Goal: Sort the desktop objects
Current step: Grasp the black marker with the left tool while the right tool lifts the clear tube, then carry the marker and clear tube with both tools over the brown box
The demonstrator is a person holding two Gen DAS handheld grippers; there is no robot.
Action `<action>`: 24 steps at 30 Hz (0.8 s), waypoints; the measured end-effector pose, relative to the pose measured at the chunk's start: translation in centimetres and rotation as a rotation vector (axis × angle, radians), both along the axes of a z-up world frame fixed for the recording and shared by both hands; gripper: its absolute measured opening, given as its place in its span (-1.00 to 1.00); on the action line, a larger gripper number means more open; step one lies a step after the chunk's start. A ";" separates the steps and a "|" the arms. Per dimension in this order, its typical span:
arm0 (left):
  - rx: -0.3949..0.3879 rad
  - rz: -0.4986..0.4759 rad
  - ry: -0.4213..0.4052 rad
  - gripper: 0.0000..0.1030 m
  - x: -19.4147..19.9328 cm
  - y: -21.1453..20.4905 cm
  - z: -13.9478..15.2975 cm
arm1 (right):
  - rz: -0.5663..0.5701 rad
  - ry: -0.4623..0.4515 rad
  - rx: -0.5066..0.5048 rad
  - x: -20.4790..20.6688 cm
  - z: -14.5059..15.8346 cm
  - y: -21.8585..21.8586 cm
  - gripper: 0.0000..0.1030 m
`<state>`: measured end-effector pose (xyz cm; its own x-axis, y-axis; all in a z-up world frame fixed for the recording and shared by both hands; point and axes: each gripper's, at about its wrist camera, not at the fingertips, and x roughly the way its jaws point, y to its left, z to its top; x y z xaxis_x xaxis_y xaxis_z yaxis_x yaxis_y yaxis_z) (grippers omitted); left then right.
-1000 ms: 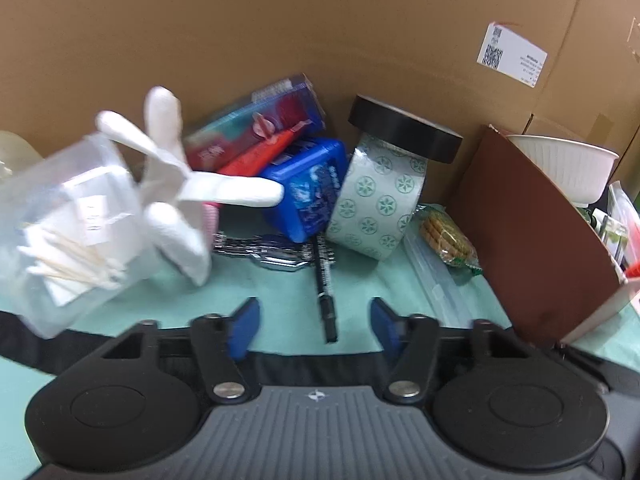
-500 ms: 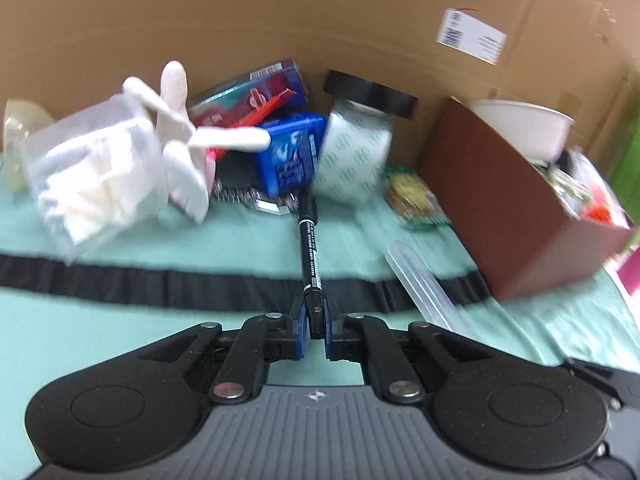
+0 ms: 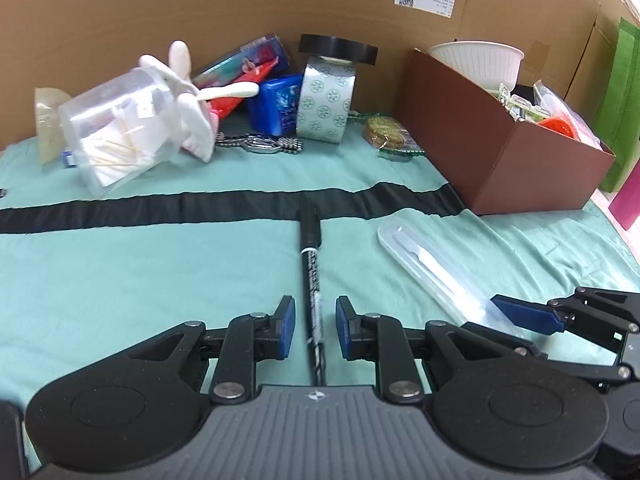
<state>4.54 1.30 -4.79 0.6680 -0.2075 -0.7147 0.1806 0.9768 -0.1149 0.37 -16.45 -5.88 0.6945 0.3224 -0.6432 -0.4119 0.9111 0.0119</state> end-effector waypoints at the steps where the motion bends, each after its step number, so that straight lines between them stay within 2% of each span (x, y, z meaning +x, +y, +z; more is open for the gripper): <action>1: 0.009 -0.007 -0.004 -0.39 0.3 -0.3 0.0 | -0.002 0.001 -0.001 0.3 0.0 0.1 -0.42; 2: 0.013 -0.014 -0.009 -0.29 0.6 -0.5 0.0 | -0.003 0.002 0.001 0.5 0.0 0.1 -0.42; 4: 0.025 -0.024 -0.024 -0.30 1.0 -0.8 -0.2 | -0.007 0.007 0.005 1.1 0.0 0.3 -0.41; 5: 0.034 -0.028 -0.026 -0.48 1.1 -1.0 -0.2 | -0.008 0.006 0.007 1.3 0.0 0.4 -0.41; 6: 0.044 -0.026 -0.024 -0.83 1.2 -1.0 -0.1 | -0.005 0.006 0.005 1.6 -0.1 0.6 -0.41; 10: -0.018 -0.009 -0.010 -0.83 1.5 -0.2 -0.1 | 0.003 -0.003 -0.011 2.4 -0.3 1.3 -0.41; 13: -0.025 -0.011 -0.015 -0.63 1.7 -0.4 -0.2 | 0.012 -0.012 -0.019 3.0 -0.4 1.9 -0.40; 14: -0.016 -0.016 -0.017 -0.64 1.7 -0.7 -0.1 | 0.012 -0.018 -0.020 3.2 -0.5 2.0 -0.40; 16: 0.021 -0.032 -0.026 -0.86 1.7 -1.1 -0.1 | 0.013 -0.029 -0.020 3.5 -0.7 2.3 -0.41; 18: 0.021 -0.030 -0.027 -0.85 1.5 -1.1 -0.1 | 0.017 -0.034 -0.023 3.3 -0.7 2.2 -0.48; 24: -0.018 -0.027 -0.043 -0.85 -0.1 -1.0 0.8 | -0.008 -0.043 0.027 2.0 -0.2 1.1 -0.49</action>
<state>4.47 0.29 -4.04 0.6920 -0.2391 -0.6812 0.2125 0.9692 -0.1243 2.41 -15.38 -6.04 0.7241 0.3332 -0.6038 -0.4049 0.9141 0.0188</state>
